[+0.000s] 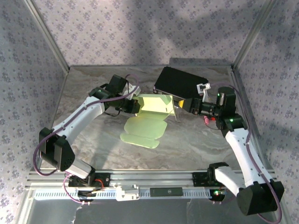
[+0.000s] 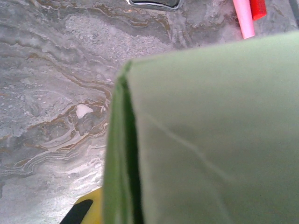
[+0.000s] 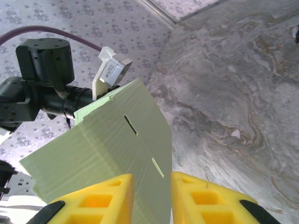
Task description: Fold the paper box
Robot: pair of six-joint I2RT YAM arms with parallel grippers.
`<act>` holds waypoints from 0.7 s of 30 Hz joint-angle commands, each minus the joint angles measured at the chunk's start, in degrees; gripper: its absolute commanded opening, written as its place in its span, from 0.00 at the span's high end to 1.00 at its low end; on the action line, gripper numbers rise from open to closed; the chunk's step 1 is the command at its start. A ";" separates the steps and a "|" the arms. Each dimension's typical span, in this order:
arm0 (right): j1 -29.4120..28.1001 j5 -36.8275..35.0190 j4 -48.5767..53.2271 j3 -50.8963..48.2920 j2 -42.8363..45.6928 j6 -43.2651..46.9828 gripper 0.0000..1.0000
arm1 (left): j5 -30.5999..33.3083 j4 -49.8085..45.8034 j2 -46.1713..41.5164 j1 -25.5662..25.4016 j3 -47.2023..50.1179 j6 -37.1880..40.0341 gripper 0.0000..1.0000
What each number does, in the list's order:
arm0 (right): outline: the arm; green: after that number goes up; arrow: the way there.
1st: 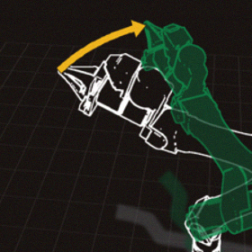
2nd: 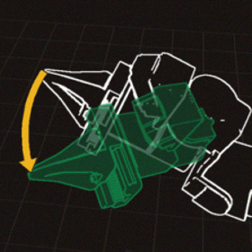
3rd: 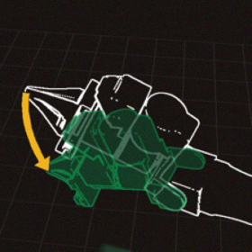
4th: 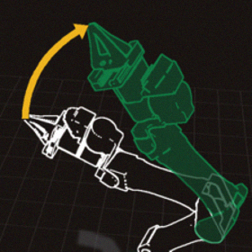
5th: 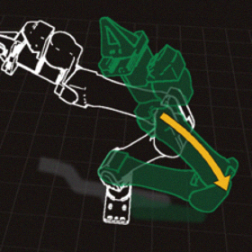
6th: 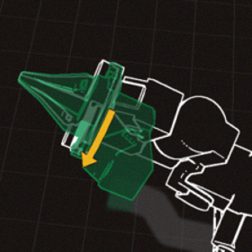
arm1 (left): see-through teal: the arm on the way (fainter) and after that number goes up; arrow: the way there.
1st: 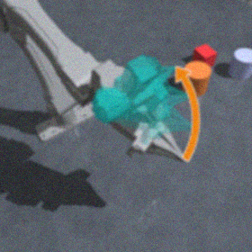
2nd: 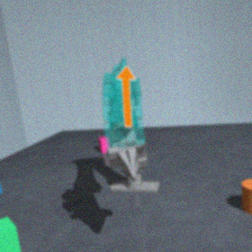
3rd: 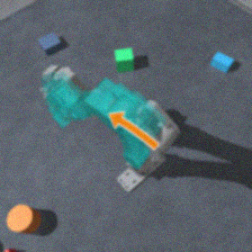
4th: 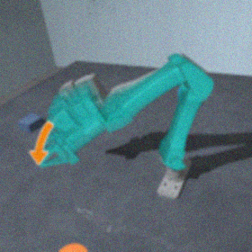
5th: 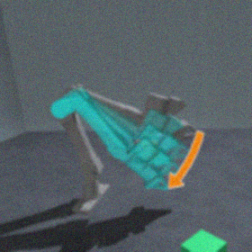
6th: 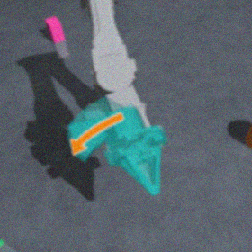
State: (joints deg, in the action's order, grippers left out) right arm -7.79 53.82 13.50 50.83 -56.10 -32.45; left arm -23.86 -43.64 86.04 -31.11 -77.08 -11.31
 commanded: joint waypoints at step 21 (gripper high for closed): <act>-9.91 -1.06 -4.14 2.63 -2.75 2.36 0.72 | 2.39 -2.20 1.29 -1.34 -3.25 0.12 1.00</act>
State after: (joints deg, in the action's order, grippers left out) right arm -17.32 53.89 10.81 51.94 -59.64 -30.76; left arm -22.33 -45.04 86.76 -32.27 -78.24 -11.16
